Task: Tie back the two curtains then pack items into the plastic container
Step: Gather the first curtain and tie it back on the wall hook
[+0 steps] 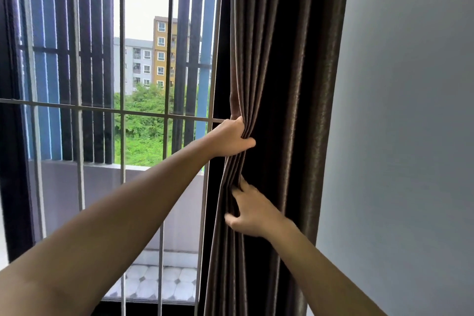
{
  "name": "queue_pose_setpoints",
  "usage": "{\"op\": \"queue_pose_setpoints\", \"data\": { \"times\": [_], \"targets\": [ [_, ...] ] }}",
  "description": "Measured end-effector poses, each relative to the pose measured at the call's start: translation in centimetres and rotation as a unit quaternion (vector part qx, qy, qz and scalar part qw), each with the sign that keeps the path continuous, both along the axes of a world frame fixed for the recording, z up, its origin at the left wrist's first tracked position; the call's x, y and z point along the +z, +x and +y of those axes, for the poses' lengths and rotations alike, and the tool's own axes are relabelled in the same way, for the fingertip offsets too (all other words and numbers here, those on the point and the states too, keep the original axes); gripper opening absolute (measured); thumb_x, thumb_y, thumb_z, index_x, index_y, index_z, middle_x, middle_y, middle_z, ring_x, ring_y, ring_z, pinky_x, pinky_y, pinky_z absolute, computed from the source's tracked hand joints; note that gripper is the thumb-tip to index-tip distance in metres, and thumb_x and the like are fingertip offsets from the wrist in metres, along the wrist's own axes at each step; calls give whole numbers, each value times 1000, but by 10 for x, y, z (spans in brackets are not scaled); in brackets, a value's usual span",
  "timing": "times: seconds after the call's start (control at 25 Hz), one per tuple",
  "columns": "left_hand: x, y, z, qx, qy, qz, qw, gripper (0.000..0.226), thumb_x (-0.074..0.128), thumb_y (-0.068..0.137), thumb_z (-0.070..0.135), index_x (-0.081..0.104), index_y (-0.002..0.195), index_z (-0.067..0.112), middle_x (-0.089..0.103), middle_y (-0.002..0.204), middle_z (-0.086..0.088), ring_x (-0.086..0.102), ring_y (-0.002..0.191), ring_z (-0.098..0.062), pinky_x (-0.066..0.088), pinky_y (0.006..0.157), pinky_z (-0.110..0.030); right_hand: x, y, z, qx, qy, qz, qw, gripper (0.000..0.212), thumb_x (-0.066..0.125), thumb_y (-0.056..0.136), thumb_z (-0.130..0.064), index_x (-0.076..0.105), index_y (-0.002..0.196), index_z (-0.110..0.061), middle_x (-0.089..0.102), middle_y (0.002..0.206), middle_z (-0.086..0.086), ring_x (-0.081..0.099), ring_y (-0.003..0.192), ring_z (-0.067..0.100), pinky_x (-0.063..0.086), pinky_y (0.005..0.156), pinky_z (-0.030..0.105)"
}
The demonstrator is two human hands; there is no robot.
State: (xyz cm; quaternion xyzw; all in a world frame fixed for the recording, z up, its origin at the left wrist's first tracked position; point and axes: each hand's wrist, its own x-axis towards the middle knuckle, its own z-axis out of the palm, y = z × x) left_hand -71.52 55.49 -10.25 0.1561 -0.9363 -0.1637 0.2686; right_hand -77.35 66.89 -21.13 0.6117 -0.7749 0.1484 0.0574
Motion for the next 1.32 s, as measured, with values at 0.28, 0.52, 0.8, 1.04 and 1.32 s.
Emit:
{"op": "queue_pose_setpoints", "data": {
  "times": [0.28,0.52,0.8,1.04,1.32],
  "targets": [
    [3,13,-2,-53,13,-16,998,24,46,93,10,48,116,5,53,83,9,52,71,-3,36,55,-9,71,-32,28,-102,-407,46,907,40,62,86,-26,57,126,-23,9,156,10,14,143,26,17,113,32],
    [3,17,15,-38,26,-3,999,39,42,94,5,32,126,-16,54,112,-22,58,90,-29,42,61,-30,52,-44,13,-48,-181,-26,982,61,58,87,-17,35,141,-3,24,151,12,37,133,25,21,103,13],
    [2,6,6,-53,16,-22,998,48,38,94,8,24,140,6,40,138,-23,48,67,-4,35,50,-8,-20,-23,18,47,-68,-51,995,65,47,89,-16,20,148,-18,1,158,-9,21,142,11,21,111,17],
    [2,0,9,-61,26,-14,998,50,39,94,12,22,141,14,48,116,-2,50,80,-10,39,66,-17,-23,-16,16,20,-76,13,997,56,43,94,-22,26,146,-11,8,158,2,21,142,19,19,116,25],
    [-7,-14,13,12,19,20,1000,38,56,86,34,43,107,5,57,98,-11,57,82,-22,50,70,-33,-26,1,20,-20,-75,62,995,59,44,94,-34,26,145,-12,12,158,6,23,141,21,7,117,28]
  ]
}}
